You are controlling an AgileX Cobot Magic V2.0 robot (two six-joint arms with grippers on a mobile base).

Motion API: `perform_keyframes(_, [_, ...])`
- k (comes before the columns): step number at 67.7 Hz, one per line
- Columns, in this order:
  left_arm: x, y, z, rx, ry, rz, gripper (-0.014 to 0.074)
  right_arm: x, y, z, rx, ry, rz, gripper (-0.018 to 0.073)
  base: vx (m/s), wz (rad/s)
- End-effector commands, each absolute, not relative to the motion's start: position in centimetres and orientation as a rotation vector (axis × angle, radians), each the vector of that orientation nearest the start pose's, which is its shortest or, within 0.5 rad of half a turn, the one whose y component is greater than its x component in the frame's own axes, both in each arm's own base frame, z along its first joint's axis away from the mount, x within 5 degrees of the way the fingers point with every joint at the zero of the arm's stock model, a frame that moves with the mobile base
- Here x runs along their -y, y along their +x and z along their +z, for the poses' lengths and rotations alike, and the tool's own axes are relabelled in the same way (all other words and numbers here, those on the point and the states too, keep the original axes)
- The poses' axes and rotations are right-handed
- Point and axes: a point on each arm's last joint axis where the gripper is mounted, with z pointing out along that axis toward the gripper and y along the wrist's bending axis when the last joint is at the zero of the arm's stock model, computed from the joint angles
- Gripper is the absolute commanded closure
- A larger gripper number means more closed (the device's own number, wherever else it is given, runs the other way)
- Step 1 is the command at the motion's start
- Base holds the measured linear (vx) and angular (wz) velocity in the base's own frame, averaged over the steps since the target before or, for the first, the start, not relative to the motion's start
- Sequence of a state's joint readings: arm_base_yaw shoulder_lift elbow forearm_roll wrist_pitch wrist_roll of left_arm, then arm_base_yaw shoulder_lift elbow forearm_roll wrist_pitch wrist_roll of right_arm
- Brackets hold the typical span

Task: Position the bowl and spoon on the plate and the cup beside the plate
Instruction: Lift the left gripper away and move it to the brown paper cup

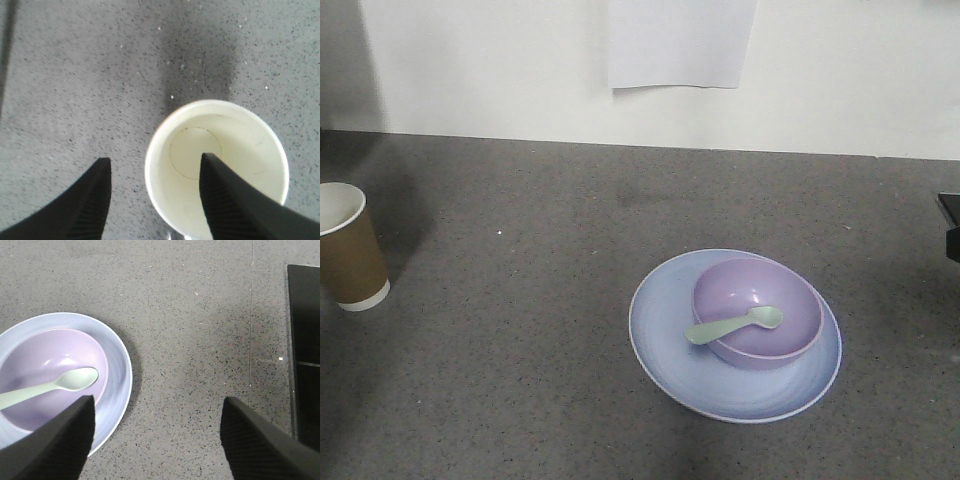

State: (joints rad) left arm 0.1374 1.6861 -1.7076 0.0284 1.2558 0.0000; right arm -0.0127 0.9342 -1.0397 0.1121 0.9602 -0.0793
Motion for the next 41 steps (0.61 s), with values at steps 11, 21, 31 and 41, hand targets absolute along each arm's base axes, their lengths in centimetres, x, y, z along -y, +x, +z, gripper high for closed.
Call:
perform_keyframes(11, [-4.9,34.0,37.1,-2.688,-0.199,0.062,0.0220,-0.5,17.1,39.4,-2.241,-0.045,0.081,0.0053,0.00,0.00])
perform_keyframes(21, [-4.9,34.2,35.6,-2.703,-0.198,0.065,0.0220,-0.5,17.1,39.4,-2.241,-0.045,0.081,0.0053,0.00,0.00])
perform_keyframes(31, [-5.0,34.3,34.2,-2.702,-0.198,0.064,0.0220,-0.5,17.1,39.4,-2.241,-0.045,0.081,0.0053,0.00,0.00])
perform_keyframes(41, [-5.0,34.4,33.6,-2.697,-0.204,0.063,0.0229,-0.5,17.1,39.4,-2.242,-0.045,0.081,0.0053,0.00,0.00])
